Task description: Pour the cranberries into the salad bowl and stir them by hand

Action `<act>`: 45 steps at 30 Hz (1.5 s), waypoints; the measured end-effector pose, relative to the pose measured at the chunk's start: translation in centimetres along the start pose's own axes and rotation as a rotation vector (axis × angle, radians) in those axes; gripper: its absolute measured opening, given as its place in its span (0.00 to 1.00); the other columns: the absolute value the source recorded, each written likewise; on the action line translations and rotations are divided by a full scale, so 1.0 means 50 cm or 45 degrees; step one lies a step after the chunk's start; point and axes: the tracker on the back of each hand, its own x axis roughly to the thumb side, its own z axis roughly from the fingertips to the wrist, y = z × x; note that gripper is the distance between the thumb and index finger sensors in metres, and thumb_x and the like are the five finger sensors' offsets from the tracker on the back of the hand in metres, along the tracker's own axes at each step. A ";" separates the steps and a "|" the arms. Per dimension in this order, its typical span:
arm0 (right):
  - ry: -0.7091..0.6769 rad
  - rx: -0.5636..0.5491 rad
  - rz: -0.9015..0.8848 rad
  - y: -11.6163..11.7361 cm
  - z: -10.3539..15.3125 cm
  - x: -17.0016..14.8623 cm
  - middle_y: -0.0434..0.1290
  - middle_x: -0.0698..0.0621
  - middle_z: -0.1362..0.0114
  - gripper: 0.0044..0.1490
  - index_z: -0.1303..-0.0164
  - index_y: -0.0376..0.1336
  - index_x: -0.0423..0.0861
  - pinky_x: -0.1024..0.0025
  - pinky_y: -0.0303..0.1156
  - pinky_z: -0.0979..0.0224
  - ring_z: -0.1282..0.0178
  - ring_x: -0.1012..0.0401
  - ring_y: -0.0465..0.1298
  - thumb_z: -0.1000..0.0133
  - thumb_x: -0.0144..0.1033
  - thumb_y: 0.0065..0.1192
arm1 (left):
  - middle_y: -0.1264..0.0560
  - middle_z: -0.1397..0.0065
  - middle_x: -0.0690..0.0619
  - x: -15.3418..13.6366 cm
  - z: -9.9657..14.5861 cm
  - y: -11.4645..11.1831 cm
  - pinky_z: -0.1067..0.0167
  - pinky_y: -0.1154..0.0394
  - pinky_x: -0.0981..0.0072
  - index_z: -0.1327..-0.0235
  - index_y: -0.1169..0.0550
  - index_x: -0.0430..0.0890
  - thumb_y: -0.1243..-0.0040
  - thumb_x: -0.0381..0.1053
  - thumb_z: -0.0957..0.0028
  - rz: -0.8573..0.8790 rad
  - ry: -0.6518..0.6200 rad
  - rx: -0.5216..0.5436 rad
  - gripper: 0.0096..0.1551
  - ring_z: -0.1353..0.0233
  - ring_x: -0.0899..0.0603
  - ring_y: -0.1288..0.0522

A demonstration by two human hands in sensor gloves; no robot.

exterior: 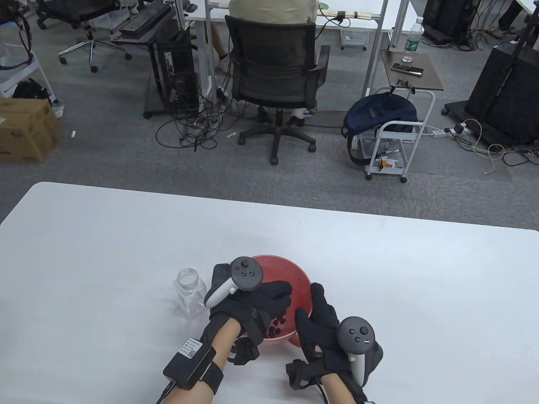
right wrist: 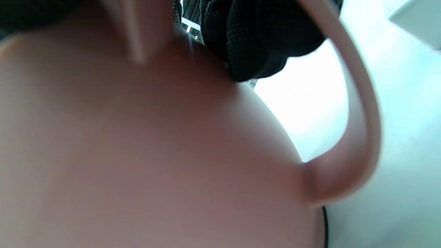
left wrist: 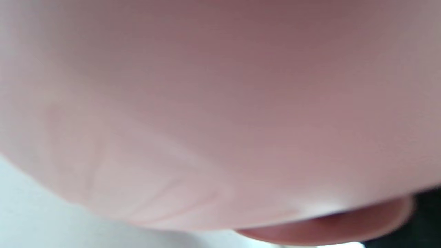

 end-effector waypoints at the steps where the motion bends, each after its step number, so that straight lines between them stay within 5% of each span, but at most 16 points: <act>1: 0.000 0.000 0.000 0.000 0.000 0.000 0.70 0.47 0.32 0.43 0.23 0.53 0.67 0.69 0.78 0.46 0.46 0.55 0.77 0.47 0.66 0.65 | 0.26 0.18 0.57 -0.003 -0.004 -0.003 0.23 0.29 0.50 0.23 0.31 0.62 0.42 0.70 0.41 -0.010 0.012 -0.003 0.34 0.19 0.43 0.27; 14: 0.006 0.003 -0.019 0.000 0.000 -0.002 0.70 0.47 0.32 0.43 0.23 0.52 0.66 0.69 0.78 0.47 0.46 0.55 0.77 0.47 0.67 0.65 | 0.44 0.06 0.67 -0.024 -0.039 -0.029 0.19 0.41 0.38 0.16 0.39 0.73 0.43 0.80 0.43 -0.120 0.214 -0.269 0.42 0.08 0.43 0.50; 19: 0.007 0.005 -0.026 0.000 0.000 -0.003 0.70 0.47 0.32 0.43 0.23 0.52 0.66 0.69 0.78 0.46 0.46 0.55 0.77 0.47 0.67 0.65 | 0.51 0.04 0.62 -0.030 -0.045 -0.031 0.18 0.41 0.41 0.13 0.45 0.73 0.47 0.84 0.42 -0.160 0.278 -0.314 0.45 0.08 0.42 0.54; 27: 0.010 0.009 -0.034 0.000 0.000 -0.004 0.70 0.47 0.32 0.44 0.23 0.52 0.67 0.70 0.78 0.47 0.46 0.56 0.77 0.47 0.67 0.65 | 0.45 0.05 0.48 -0.034 -0.045 -0.032 0.19 0.34 0.47 0.10 0.48 0.61 0.50 0.85 0.42 -0.196 0.337 -0.344 0.53 0.10 0.37 0.41; 36: 0.010 0.009 -0.035 -0.001 -0.001 -0.004 0.70 0.47 0.32 0.43 0.23 0.52 0.67 0.70 0.78 0.47 0.46 0.56 0.77 0.47 0.68 0.65 | 0.37 0.10 0.43 -0.035 -0.043 -0.029 0.26 0.24 0.55 0.11 0.44 0.49 0.51 0.85 0.40 -0.196 0.368 -0.383 0.57 0.19 0.34 0.28; 45: 0.010 0.010 -0.039 -0.001 -0.001 -0.005 0.70 0.48 0.32 0.43 0.23 0.52 0.67 0.70 0.78 0.47 0.46 0.56 0.77 0.47 0.68 0.65 | 0.27 0.17 0.43 -0.034 -0.041 -0.028 0.33 0.16 0.67 0.13 0.39 0.50 0.51 0.85 0.40 -0.222 0.404 -0.404 0.54 0.28 0.42 0.18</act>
